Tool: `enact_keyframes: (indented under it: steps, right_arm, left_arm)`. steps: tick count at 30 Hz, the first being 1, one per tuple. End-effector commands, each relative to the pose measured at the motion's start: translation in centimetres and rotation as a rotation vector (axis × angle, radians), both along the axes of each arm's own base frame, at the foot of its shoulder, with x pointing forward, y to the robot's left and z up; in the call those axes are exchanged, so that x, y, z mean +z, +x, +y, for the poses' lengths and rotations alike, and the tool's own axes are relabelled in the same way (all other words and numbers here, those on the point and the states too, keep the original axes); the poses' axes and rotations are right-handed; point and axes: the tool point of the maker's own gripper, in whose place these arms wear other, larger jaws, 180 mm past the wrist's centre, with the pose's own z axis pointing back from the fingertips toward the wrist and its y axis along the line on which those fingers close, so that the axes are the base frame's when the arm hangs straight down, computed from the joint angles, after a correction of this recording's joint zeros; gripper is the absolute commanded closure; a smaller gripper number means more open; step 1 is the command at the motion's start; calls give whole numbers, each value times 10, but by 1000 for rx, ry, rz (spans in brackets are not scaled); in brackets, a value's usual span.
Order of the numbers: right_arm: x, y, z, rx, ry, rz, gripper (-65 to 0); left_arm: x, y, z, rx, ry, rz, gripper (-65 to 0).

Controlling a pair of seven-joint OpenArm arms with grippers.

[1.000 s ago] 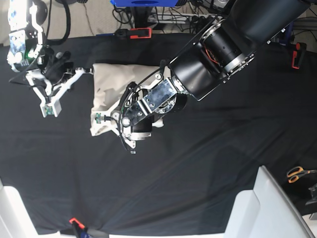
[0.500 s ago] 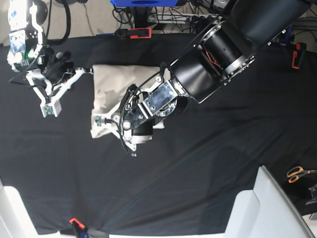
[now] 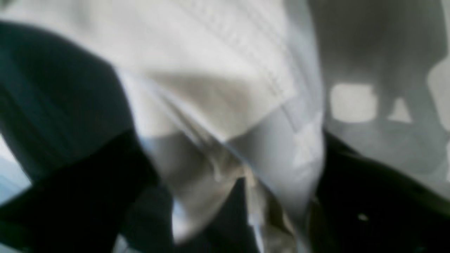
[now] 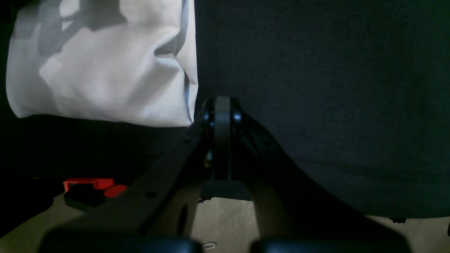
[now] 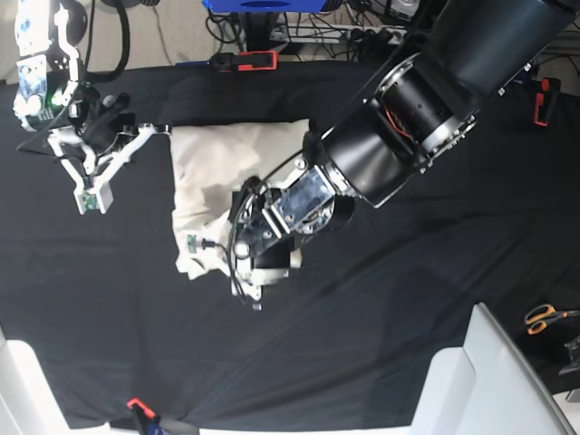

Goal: Fold the T-shirt properly
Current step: 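Drag the collar edge with the left gripper to square the folded shirt, then release the shirt and lift the left gripper away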

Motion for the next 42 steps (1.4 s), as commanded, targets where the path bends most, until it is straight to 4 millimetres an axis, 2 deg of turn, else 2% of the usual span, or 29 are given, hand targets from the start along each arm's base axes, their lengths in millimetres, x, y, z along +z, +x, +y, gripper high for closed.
enact_keyframes:
  steps: [1, 7, 11, 14, 17, 21, 23, 24, 26, 27, 30, 32, 38, 42]
  right_arm:
    - [7, 7, -1, 5, -3, -33, 0]
    - [7, 7, -1, 7, -2, -32, 0]
    - [7, 7, 0, 6, 1, -32, 0]
    - [7, 7, 0, 6, 1, -32, 0]
    - [9, 10, 0, 8, 1, -42, 0]
    - [15, 18, 8, 95, 1, -71, 0]
    - [21, 26, 12, 150, -5, -100, 0]
    - [24, 31, 14, 172, -7, -114, 0]
    - [33, 42, 17, 212, -15, -151, 0]
    - [37, 48, 17, 237, -24, -167, 0]
    - [49, 64, 19, 300, -43, -210, 0]
    - [46, 73, 22, 342, -45, -211, 0]
    - [30, 93, 56, 511, -35, -179, 0]
    - [32, 106, 80, 587, -28, -207, 0]
  left_arm:
    - [23, 21, -10, -10, -22, -58, -477]
    - [39, 41, -7, -5, -18, -100, -484]
    - [40, 52, 1, 15, -4, -96, -484]
    - [38, 53, 3, 19, 1, -92, -479]
    - [54, 57, -9, 29, -78, -117, -474]
    - [82, 70, -5, 168, -259, -144, -464]
    - [89, 73, 12, 234, -301, -172, -370]
    - [87, 71, 27, 263, -295, -190, -290]
    - [77, 57, 55, 322, -279, -216, -56]
    - [74, 50, 69, 353, -269, -232, 0]
    - [56, 20, 103, 459, -261, -225, 0]
    - [46, 2, 121, 530, -273, -208, 0]
    - [26, -63, 179, 664, -252, -183, 0]
    - [1, -115, 232, 695, -99, -131, 0]
